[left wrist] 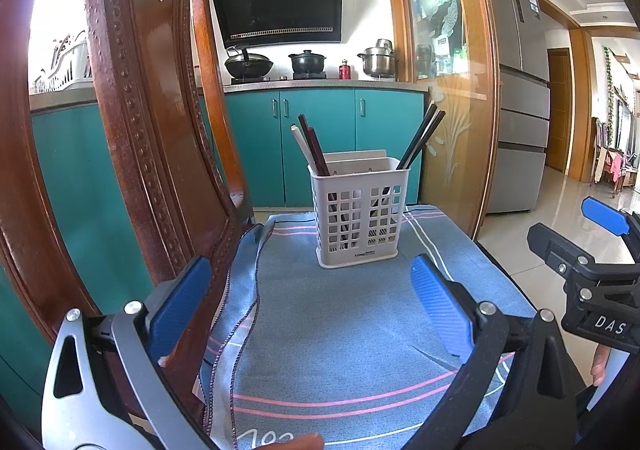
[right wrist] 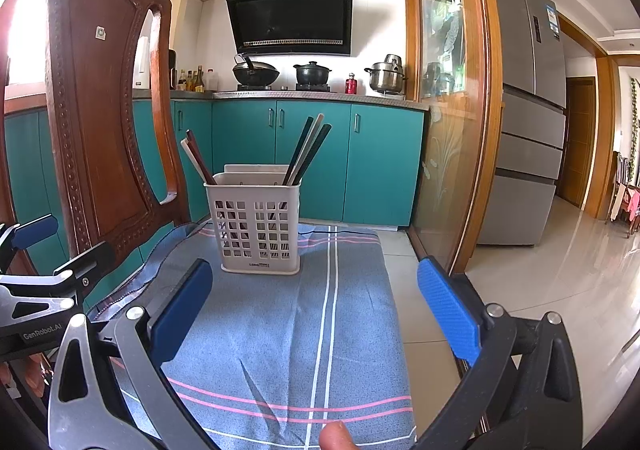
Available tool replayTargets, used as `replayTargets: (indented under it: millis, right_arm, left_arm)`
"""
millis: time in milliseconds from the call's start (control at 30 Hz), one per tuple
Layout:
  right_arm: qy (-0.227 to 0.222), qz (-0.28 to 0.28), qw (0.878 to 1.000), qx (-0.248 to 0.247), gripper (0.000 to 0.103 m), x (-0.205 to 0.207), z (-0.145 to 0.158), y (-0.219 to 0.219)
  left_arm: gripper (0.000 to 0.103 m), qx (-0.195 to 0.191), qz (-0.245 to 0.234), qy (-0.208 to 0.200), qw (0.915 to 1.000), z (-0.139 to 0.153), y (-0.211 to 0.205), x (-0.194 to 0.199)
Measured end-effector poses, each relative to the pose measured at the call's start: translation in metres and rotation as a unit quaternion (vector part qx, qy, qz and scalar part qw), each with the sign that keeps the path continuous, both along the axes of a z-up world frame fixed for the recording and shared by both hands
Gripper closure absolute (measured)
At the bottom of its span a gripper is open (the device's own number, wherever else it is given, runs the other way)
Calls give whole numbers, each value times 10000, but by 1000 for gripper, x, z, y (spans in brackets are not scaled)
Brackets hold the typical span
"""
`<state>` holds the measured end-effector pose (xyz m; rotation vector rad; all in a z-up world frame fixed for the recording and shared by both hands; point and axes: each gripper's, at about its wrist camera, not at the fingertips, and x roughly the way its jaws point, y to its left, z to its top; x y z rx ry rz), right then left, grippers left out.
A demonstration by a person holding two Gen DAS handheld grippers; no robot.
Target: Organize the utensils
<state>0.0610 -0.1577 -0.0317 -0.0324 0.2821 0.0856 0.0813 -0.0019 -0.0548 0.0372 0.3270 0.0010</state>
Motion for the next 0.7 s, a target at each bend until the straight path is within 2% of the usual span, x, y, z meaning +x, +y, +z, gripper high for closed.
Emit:
replayTargets:
  millis: [433, 600, 667, 700]
  right_arm:
    - [29, 32, 10000, -26, 3, 1, -4, -6]
    - [92, 35, 9999, -49, 3, 6, -9, -12]
    - [272, -44, 9996, -37, 3, 16, -15, -15]
    - [509, -146, 9986, -41, 3, 27, -24, -17]
  left_arm:
    - [3, 79, 30, 74, 9999, 0, -3, 2]
    - [3, 23, 116, 462, 9989, -7, -3, 11]
    - [3, -43, 64, 656, 9978, -12, 0, 15]
    - [3, -112, 14, 838, 9964, -17, 2, 20]
